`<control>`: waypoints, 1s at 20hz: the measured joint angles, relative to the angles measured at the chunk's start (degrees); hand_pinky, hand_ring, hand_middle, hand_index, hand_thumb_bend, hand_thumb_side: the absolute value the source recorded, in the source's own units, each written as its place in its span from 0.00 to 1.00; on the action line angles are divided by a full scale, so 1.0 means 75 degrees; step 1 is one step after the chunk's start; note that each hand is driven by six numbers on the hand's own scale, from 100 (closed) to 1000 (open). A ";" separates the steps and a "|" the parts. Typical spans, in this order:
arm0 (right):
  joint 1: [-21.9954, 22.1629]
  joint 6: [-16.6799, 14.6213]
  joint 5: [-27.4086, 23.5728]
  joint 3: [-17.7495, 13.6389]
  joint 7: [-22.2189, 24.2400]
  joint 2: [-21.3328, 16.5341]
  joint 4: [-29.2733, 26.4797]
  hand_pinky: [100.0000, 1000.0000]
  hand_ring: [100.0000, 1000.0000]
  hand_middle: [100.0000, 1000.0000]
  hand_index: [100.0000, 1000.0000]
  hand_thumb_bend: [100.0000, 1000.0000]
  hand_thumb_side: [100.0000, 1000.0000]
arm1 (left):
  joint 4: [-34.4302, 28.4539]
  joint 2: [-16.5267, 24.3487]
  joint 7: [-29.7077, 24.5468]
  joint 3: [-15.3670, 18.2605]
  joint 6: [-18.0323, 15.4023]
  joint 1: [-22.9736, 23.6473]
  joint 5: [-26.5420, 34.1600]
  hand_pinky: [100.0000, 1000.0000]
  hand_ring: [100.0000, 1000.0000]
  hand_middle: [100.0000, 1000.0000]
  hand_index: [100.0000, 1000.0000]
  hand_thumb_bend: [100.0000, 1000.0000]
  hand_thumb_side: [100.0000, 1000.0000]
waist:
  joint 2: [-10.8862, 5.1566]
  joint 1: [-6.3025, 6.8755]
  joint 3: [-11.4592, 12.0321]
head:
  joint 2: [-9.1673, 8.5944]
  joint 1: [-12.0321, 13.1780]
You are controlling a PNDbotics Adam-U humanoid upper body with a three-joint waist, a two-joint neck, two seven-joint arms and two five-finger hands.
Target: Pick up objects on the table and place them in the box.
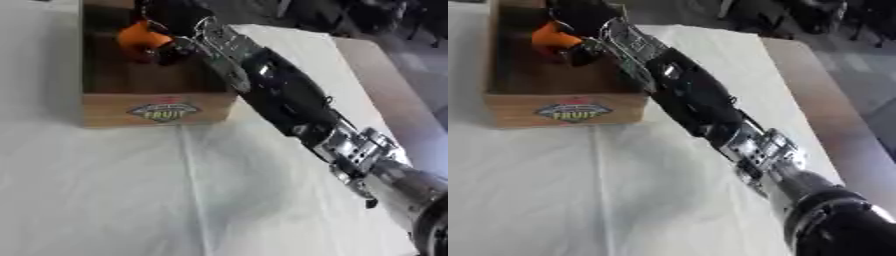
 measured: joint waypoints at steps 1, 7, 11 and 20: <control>0.0000 -0.0106 0.0117 -0.0040 0.0103 -0.0006 0.0000 0.73 0.81 0.68 0.72 0.00 0.11 | 0.0000 -0.0016 0.0021 0.0008 -0.0016 0.0000 -0.0026 0.36 0.47 0.54 0.55 0.06 0.71 | 0.0003 -0.0010 0.0005 | -0.0003 -0.0008; -0.0043 -0.0456 0.0688 -0.0216 0.0478 -0.0007 0.0008 0.77 0.90 0.81 0.86 0.00 0.08 | 0.0000 -0.0042 0.0109 0.0067 -0.0065 0.0019 -0.0189 0.36 0.47 0.54 0.55 0.06 0.71 | 0.0043 -0.0082 0.0023 | -0.0026 -0.0066; -0.0048 -0.0357 0.1073 -0.0268 0.0380 -0.0007 -0.0068 0.78 0.91 0.84 0.94 0.00 0.41 | 0.0000 -0.0043 0.0153 0.0097 -0.0082 0.0021 -0.0245 0.36 0.47 0.54 0.54 0.06 0.71 | 0.0044 -0.0102 0.0009 | -0.0026 -0.0065; -0.0033 -0.0040 0.1448 -0.0324 -0.0062 -0.0036 -0.0340 0.81 0.93 0.88 0.98 0.05 0.64 | 0.0000 -0.0044 0.0215 0.0103 -0.0043 0.0024 -0.0319 0.36 0.47 0.54 0.55 0.06 0.71 | 0.0034 -0.0126 -0.0081 | 0.0021 -0.0067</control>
